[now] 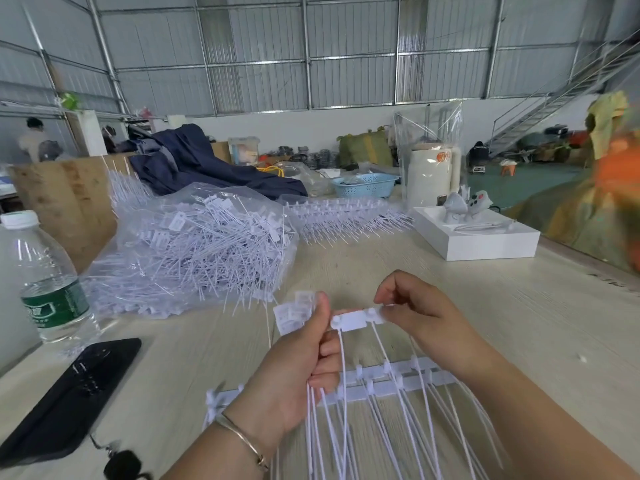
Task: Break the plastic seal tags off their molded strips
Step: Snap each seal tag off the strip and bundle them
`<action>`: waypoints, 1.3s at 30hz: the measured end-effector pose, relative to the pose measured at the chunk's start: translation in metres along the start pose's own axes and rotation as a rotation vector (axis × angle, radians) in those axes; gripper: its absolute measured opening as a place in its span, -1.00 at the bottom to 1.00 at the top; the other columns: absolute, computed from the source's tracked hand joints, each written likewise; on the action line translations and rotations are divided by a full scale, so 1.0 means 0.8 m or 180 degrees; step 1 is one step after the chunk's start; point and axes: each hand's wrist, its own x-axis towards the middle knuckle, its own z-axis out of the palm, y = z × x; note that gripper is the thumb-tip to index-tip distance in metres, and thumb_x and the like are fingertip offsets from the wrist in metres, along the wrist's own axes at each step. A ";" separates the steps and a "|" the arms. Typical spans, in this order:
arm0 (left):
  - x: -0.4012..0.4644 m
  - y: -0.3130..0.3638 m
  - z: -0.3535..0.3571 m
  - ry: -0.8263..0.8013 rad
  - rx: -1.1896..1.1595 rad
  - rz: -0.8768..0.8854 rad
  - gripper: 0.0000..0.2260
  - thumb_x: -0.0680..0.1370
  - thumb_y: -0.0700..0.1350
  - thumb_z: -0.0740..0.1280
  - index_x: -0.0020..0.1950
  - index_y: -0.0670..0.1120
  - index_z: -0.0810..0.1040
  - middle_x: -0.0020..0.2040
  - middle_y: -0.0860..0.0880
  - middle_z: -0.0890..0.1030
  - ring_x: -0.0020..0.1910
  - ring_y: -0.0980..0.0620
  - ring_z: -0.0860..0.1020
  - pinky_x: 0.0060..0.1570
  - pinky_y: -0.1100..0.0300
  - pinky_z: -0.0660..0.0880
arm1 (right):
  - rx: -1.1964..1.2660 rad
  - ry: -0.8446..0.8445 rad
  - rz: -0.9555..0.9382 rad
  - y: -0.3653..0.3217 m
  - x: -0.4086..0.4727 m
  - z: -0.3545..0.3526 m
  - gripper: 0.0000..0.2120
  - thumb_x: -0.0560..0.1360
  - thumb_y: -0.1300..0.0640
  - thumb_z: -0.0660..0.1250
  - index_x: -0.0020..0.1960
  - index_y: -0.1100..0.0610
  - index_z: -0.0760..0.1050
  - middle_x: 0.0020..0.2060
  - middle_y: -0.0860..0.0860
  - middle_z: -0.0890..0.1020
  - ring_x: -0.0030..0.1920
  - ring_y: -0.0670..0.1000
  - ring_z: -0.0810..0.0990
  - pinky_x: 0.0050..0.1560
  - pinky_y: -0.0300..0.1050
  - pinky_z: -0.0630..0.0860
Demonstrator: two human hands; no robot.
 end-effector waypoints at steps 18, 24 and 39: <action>-0.006 0.004 -0.008 -0.0752 -0.0484 -0.0042 -0.72 0.36 -0.11 0.53 -0.33 -0.01 0.42 -0.40 0.06 0.09 -0.58 0.20 0.10 -0.69 0.38 0.11 | 0.0628 -0.0111 0.0001 -0.011 -0.003 -0.001 -0.60 0.40 0.00 0.47 -0.32 0.30 0.44 -0.39 0.14 0.31 -0.32 0.05 0.23 -0.27 -0.10 0.19; -0.012 -0.003 0.000 -0.1179 -0.0219 -0.0206 -0.71 0.24 0.02 0.64 -0.17 -0.02 0.64 -0.47 0.10 0.16 -0.58 0.22 0.14 -0.65 0.40 0.12 | 0.0624 -0.0691 0.0217 -0.004 -0.004 0.012 -0.69 0.46 0.03 0.35 -0.25 0.28 0.47 -0.44 0.04 0.36 -0.35 -0.02 0.29 -0.31 -0.24 0.24; 0.000 0.003 -0.005 -0.0367 -0.0021 -0.0083 -0.56 0.42 -0.01 0.48 -0.38 -0.01 0.20 -0.44 0.04 0.14 -0.58 0.16 0.09 -0.63 0.33 0.04 | 0.0503 0.0453 0.0211 0.009 0.001 0.010 -0.62 0.33 0.01 0.52 -0.44 0.08 0.36 -0.50 -0.08 0.26 -0.46 -0.08 0.15 -0.47 -0.32 0.15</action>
